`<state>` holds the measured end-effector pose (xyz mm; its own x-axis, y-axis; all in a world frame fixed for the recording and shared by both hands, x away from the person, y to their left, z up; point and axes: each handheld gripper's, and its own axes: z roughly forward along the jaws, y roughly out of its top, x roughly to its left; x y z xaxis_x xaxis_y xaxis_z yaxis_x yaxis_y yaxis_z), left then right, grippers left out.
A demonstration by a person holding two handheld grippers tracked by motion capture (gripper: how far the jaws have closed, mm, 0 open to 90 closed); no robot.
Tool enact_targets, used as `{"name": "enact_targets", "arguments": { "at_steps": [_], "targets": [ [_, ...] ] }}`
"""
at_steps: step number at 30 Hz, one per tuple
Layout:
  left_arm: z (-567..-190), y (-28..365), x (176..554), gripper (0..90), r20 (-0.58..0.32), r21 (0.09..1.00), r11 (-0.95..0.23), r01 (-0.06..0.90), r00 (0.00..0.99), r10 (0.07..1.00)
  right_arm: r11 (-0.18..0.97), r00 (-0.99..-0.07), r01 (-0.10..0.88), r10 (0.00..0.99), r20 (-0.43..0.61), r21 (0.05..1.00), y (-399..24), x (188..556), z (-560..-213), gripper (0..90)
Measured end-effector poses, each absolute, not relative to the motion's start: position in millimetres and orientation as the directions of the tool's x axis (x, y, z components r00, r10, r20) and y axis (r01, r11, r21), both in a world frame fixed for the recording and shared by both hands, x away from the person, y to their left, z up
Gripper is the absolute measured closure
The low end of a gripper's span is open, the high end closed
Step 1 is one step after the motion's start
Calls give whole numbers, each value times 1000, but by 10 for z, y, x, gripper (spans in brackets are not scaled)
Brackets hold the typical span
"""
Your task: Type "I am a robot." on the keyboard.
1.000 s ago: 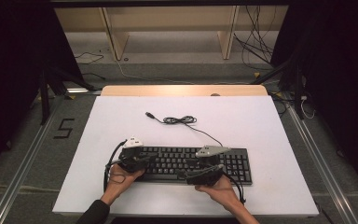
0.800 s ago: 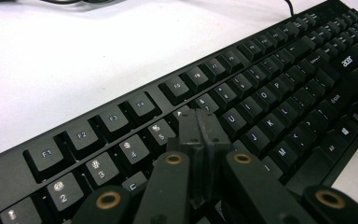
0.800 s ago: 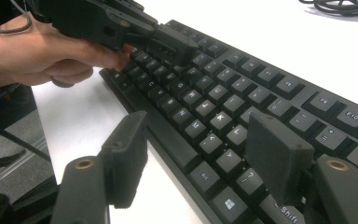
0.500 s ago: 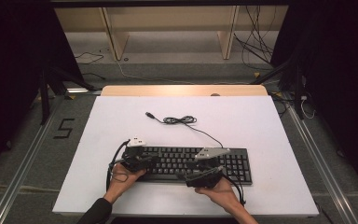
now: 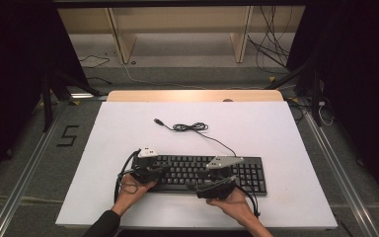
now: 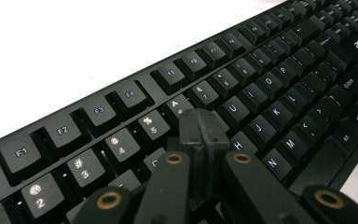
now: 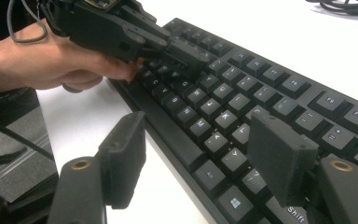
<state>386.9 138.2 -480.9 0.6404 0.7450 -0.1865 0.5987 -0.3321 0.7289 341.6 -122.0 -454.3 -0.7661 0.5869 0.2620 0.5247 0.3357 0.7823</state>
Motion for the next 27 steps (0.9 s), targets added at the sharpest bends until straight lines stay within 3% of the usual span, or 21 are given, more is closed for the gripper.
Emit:
{"name": "enact_targets", "arguments": {
  "at_steps": [13, 27],
  "targets": [
    [-4791, 1434, 3865, 868, -214, 745, -291, 601, 627, 749, 331, -765, 523, 590, 260, 786, -1233, 3420, -4545, 378],
    [-4697, 1578, 3825, 683, -258, 765, -237, 599, 622, 740, 332, -759, 527, 599, 257, 782, -1219, 3432, -4569, 384]
  ]
}}
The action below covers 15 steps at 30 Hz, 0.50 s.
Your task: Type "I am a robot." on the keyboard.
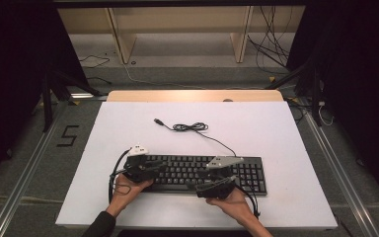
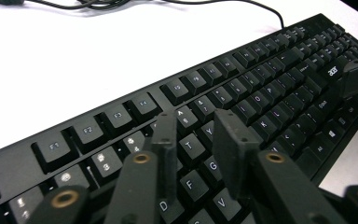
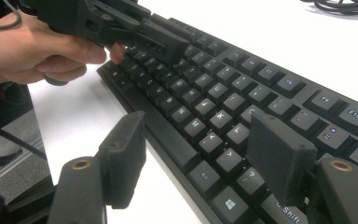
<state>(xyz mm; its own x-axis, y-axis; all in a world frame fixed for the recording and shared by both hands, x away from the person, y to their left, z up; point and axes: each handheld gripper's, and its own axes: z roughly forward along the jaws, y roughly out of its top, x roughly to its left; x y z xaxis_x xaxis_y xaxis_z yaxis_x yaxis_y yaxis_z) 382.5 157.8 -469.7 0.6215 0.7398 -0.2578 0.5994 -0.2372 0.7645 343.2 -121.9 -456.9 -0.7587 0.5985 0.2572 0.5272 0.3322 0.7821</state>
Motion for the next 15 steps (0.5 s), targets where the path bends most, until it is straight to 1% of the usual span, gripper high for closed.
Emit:
{"name": "enact_targets", "arguments": {
  "at_steps": [5, 11, 15],
  "targets": [
    [-4665, 1630, 3796, 600, -271, 773, -220, 595, 624, 732, 333, -760, 525, 598, 255, 783, -1219, 3433, -4570, 396],
    [-4614, 1706, 3747, 490, -288, 785, -194, 589, 624, 726, 330, -750, 531, 611, 252, 781, -1226, 3456, -4579, 436],
    [-4595, 1764, 3712, 456, -304, 794, -170, 584, 623, 721, 333, -734, 547, 631, 250, 768, -1230, 3479, -4600, 500]
  ]
}}
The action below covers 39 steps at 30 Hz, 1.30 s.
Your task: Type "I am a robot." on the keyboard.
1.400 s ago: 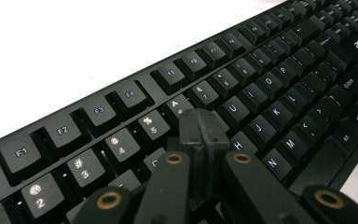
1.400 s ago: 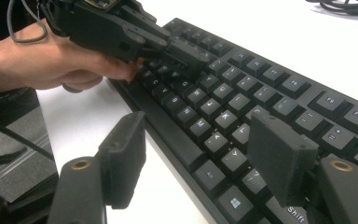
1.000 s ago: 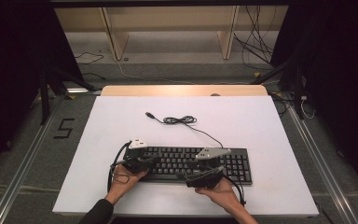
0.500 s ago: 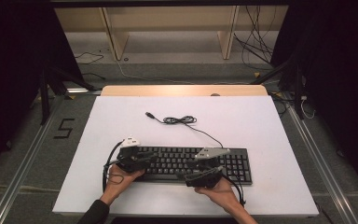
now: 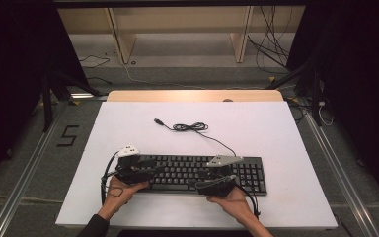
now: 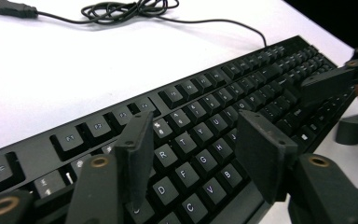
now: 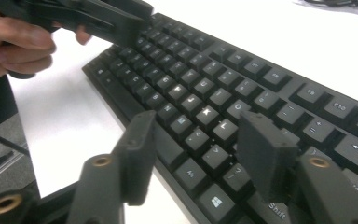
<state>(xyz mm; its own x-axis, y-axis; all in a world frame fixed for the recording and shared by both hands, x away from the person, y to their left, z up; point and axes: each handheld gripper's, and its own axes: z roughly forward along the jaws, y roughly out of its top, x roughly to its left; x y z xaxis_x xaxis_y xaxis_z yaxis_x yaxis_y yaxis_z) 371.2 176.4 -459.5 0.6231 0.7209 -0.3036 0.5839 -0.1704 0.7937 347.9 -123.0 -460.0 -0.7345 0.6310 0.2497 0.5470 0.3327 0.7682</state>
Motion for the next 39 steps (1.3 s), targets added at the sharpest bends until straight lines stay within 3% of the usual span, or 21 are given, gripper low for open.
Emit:
{"name": "enact_targets", "arguments": {
  "at_steps": [11, 17, 39],
  "targets": [
    [-4593, 1902, 3519, 389, -309, 830, -136, 540, 651, 694, 330, -716, 557, 657, 238, 762, -1247, 3502, -4625, 786],
    [-4592, 1962, 3441, 321, -301, 845, -121, 521, 650, 698, 342, -711, 565, 663, 233, 751, -1229, 3518, -4656, 886],
    [-4598, 1987, 3253, 268, -274, 867, -128, 482, 674, 686, 372, -708, 580, 671, 223, 725, -1143, 3580, -4754, 900]
  ]
}}
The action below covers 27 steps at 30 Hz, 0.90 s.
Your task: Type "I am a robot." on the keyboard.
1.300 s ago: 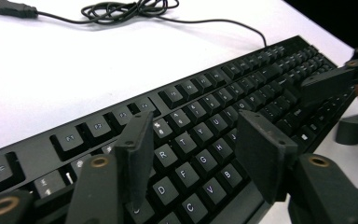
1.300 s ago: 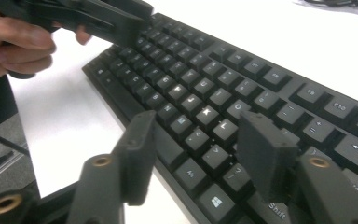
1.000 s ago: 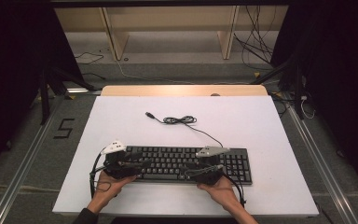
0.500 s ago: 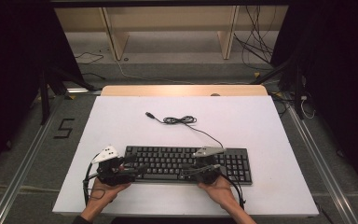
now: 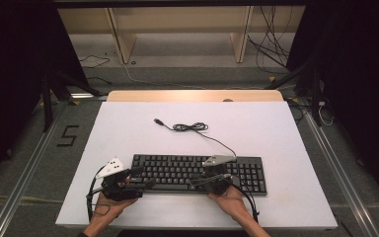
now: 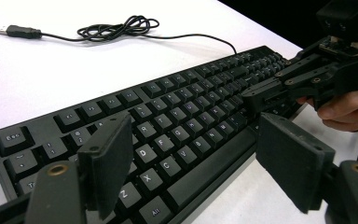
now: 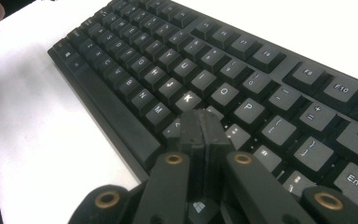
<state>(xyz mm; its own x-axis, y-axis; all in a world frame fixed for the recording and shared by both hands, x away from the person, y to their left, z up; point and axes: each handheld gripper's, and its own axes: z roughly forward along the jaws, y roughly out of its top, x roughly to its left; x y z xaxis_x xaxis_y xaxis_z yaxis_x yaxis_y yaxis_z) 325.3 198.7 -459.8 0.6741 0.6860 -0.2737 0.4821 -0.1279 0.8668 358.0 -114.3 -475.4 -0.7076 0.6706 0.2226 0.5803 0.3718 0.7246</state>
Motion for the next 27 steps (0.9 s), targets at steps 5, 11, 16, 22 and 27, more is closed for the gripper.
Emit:
{"name": "enact_targets", "arguments": {
  "at_steps": [5, 11, 16, 22, 27],
  "targets": [
    [-4600, 1987, 3232, 259, -272, 868, -128, 479, 675, 685, 375, -707, 583, 672, 222, 721, -1134, 3582, -4764, 900],
    [-4602, 1997, 3221, 250, -273, 869, -123, 479, 671, 689, 381, -708, 583, 672, 218, 717, -1122, 3589, -4783, 900],
    [-4605, 1993, 3213, 248, -277, 868, -121, 482, 672, 687, 382, -707, 585, 673, 219, 715, -1117, 3588, -4787, 900],
    [-4607, 1996, 3205, 244, -277, 867, -122, 484, 671, 688, 396, -708, 578, 679, 197, 713, -1090, 3567, -4817, 900],
    [-4607, 2009, 3198, 243, -282, 867, -115, 485, 667, 689, 398, -705, 576, 683, 189, 714, -1080, 3555, -4815, 900]
  ]
}}
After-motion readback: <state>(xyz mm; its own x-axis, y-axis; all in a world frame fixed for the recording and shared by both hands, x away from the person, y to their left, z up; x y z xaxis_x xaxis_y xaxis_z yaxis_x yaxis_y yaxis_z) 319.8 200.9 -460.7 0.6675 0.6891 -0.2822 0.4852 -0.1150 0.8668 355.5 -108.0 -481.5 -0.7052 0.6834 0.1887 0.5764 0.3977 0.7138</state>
